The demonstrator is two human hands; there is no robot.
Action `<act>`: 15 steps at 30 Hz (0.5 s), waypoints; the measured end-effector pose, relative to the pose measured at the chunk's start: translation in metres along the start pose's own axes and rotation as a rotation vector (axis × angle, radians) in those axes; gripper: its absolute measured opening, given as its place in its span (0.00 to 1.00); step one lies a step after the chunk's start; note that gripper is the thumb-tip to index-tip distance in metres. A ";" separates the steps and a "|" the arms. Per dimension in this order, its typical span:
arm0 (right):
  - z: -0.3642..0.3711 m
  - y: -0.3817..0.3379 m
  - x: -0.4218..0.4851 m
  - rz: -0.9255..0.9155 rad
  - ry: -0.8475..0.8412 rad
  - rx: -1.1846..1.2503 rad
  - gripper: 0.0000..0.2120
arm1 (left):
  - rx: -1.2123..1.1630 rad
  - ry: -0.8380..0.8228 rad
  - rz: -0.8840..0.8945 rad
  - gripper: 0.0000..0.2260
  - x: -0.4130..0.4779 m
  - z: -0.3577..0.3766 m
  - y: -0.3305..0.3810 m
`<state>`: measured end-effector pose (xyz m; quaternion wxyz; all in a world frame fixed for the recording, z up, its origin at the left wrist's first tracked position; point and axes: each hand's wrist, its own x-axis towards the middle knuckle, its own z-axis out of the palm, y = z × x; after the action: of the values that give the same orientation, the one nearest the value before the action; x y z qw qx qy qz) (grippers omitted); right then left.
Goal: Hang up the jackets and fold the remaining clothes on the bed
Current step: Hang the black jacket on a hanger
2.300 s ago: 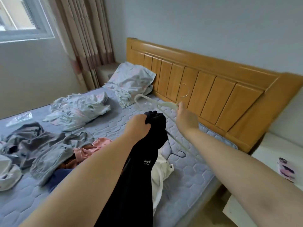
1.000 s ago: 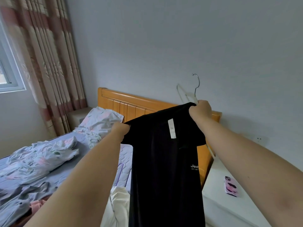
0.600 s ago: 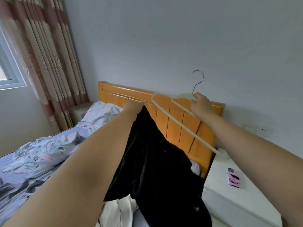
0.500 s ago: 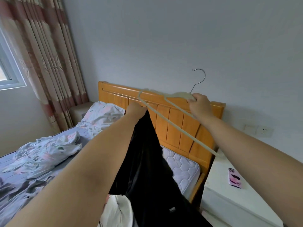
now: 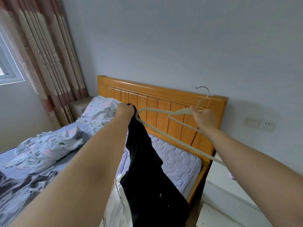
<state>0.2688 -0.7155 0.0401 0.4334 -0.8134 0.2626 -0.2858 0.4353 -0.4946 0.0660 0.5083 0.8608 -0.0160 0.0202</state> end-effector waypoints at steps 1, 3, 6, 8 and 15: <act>0.001 0.001 -0.001 -0.002 -0.020 -0.023 0.27 | -0.002 0.002 0.008 0.17 -0.002 0.000 0.003; 0.004 0.002 -0.004 -0.025 -0.047 -0.071 0.27 | 0.017 -0.023 0.032 0.18 -0.008 0.003 0.008; 0.010 -0.004 -0.013 -0.020 -0.020 -0.095 0.27 | -0.007 -0.092 0.115 0.16 -0.019 0.017 0.017; 0.014 -0.009 -0.018 -0.016 0.011 -0.120 0.26 | -0.033 -0.129 0.155 0.12 -0.025 0.024 0.021; 0.028 -0.028 -0.032 -0.018 0.045 -0.101 0.24 | -0.136 -0.132 0.287 0.11 -0.049 0.038 0.045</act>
<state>0.2704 -0.6647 0.0436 0.3832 -0.8299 0.2789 -0.2945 0.3852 -0.5493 0.0846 0.5551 0.8128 -0.1732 0.0349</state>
